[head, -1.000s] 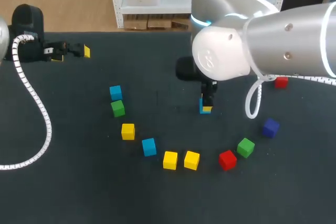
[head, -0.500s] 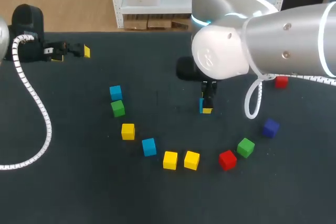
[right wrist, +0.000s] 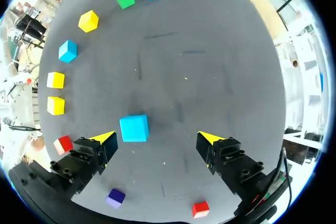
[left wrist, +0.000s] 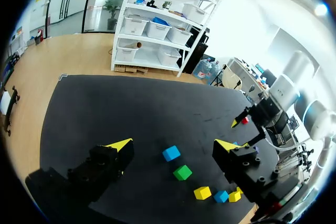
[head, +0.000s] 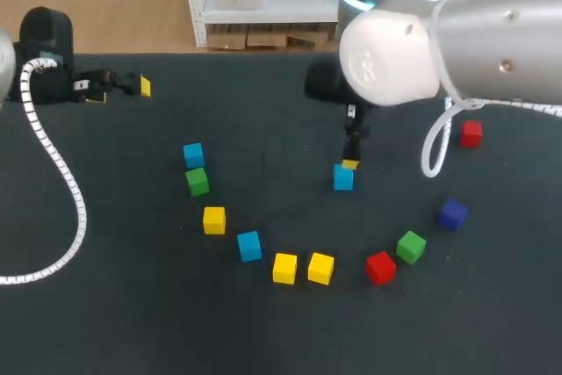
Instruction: Place the blue cubes, place green cubes on the blue cubes, place the yellow cubes on the green cubes, then place the red cubes on the yellow cubes, and place purple cube on the red cubes.
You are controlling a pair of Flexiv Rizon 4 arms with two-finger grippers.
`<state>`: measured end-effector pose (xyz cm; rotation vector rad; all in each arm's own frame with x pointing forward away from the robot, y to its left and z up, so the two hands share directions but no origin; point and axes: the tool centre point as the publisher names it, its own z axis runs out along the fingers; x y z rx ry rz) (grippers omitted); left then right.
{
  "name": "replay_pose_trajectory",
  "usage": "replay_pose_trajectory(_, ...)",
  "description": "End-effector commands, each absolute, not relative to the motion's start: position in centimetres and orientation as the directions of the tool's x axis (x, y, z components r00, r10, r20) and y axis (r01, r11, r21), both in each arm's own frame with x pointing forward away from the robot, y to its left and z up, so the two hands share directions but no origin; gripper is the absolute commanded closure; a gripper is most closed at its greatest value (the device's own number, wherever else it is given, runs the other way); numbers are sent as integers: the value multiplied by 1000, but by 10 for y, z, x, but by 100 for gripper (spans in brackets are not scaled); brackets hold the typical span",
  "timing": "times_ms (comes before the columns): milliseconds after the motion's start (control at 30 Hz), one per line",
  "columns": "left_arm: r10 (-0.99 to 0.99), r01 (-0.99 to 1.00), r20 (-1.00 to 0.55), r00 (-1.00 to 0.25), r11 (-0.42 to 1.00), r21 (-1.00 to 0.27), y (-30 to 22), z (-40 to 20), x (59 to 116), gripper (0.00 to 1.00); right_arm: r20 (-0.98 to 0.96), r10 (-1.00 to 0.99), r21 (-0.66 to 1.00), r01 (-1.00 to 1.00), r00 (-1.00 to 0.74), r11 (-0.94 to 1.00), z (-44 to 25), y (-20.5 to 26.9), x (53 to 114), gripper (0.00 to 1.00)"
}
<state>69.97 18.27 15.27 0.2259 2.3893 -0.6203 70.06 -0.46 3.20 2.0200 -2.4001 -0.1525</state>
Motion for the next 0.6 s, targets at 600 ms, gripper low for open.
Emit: replay_pose_trajectory(600, 2, 319, -639, -769, 868, -381, 185, 151, 700, 0, -181, -937, -59, -948, -298, 313, 92, -62, 702, 0)
